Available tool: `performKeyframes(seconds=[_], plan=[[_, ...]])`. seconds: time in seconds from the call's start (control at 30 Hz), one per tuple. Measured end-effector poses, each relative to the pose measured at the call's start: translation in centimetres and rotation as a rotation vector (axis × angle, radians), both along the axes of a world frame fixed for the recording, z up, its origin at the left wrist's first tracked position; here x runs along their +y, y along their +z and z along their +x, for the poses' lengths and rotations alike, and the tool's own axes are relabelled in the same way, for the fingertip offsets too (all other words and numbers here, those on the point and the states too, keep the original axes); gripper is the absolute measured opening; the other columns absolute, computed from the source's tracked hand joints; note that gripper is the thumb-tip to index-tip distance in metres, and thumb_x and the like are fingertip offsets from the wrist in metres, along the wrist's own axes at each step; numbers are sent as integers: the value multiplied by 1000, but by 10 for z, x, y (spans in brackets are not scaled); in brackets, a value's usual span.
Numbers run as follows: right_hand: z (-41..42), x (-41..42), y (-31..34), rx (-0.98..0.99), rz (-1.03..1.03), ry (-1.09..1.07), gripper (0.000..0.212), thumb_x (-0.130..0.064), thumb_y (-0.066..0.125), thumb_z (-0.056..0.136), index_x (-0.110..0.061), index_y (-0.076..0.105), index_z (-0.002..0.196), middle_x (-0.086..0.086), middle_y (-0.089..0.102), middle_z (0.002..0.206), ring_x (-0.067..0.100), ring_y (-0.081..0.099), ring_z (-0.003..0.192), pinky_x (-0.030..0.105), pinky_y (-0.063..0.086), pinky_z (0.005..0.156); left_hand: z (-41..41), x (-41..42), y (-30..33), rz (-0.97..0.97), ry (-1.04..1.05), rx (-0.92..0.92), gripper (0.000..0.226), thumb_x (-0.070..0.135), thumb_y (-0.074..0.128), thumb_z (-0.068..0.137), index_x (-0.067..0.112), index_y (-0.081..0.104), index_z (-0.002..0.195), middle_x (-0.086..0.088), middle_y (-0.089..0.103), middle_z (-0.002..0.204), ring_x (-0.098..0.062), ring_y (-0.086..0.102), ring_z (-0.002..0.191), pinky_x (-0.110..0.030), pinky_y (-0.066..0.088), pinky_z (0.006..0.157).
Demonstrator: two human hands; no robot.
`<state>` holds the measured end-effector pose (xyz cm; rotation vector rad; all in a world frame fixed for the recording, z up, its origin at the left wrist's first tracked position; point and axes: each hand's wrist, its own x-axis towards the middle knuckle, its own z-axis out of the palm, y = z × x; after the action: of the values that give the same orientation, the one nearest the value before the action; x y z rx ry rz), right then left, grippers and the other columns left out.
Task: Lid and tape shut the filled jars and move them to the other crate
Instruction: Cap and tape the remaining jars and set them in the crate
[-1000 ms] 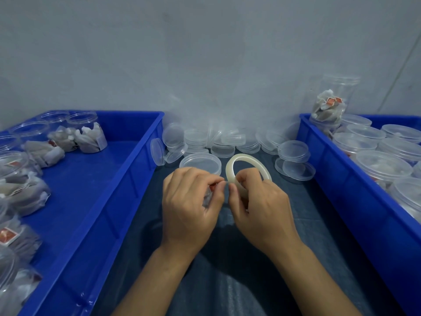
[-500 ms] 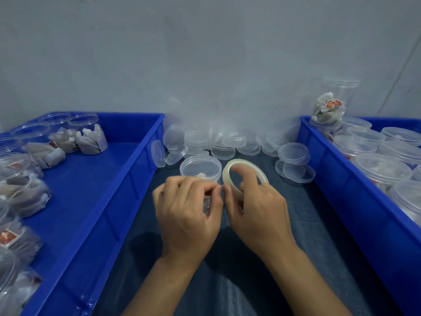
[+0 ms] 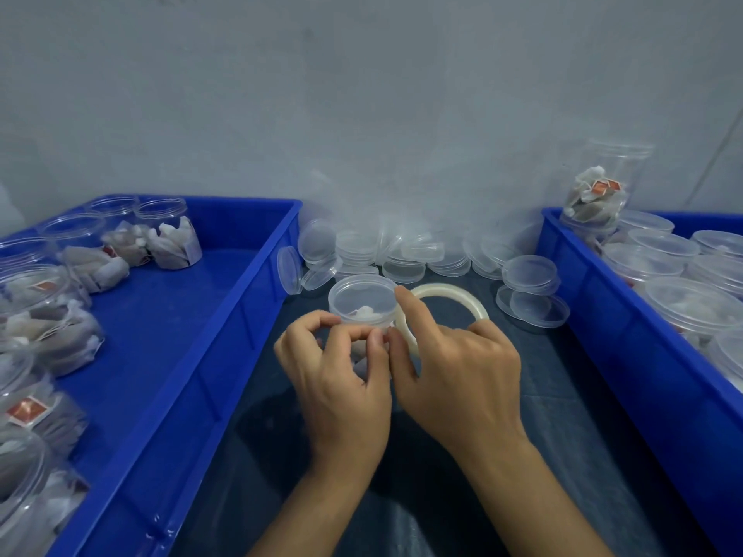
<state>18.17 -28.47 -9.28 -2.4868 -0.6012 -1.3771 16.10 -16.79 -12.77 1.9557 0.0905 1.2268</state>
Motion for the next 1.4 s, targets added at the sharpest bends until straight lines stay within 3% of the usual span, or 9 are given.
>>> performKeyframes(seconds=[0.1,0.2,0.27,0.37,0.57,0.73,0.9,1.07,1.4], plan=[[-1,-1,1,11,-4,0,36,-32,66,96,-20,75,129,-6,54,48,19,50,40,33,43,55,1,0,-1,-52,-28,9,9,23,74,96,15,72,91,-2,47,136,-10,43,126,-8,35,96],[0,-6,1,58,-29,102,38,-30,58,99,-19,71,133,-7,61,58,19,54,48,35,41,63,2,1,-1,-84,-75,-6,7,10,76,95,11,71,91,-7,46,142,16,45,123,-4,42,89],[0,-11,2,142,-47,157,47,-28,50,97,-16,65,139,-8,62,65,18,55,55,35,40,68,2,2,0,-96,-97,-7,8,5,76,95,9,70,90,-13,47,142,17,50,120,0,40,90],[2,-16,4,147,-64,150,48,-24,57,95,-13,63,140,-8,62,65,18,55,55,38,47,70,3,2,1,-78,-94,3,8,3,75,95,7,70,91,-16,48,142,23,49,116,1,38,91],[4,-8,2,-17,-23,81,37,-26,68,94,-13,73,127,-9,61,59,15,54,51,38,49,66,5,4,0,-101,-101,26,6,10,72,98,10,69,93,-9,47,145,5,58,113,-9,46,88],[6,-2,-2,-40,-20,25,34,-30,66,98,-16,74,128,-7,66,63,19,59,53,40,44,74,7,4,0,-108,-73,8,7,8,71,97,10,66,92,-9,48,144,22,49,112,-1,40,87],[9,2,-2,-65,-4,-34,31,-29,70,95,-18,76,124,-4,65,60,23,57,50,43,45,74,9,7,-1,-128,-40,-1,6,11,68,99,13,64,95,-7,49,143,17,46,122,-2,38,91],[12,6,0,-113,16,-37,26,-29,69,95,-19,80,117,-4,61,54,22,51,45,42,44,71,10,8,-1,-135,-19,11,5,9,68,99,10,64,96,-11,54,140,26,44,116,3,36,87],[14,8,-2,-106,-23,-39,21,-31,65,100,-24,82,110,-4,62,54,23,51,44,40,38,73,10,8,1,-175,-23,31,6,8,68,99,10,65,94,-4,57,135,19,49,116,0,39,88]])
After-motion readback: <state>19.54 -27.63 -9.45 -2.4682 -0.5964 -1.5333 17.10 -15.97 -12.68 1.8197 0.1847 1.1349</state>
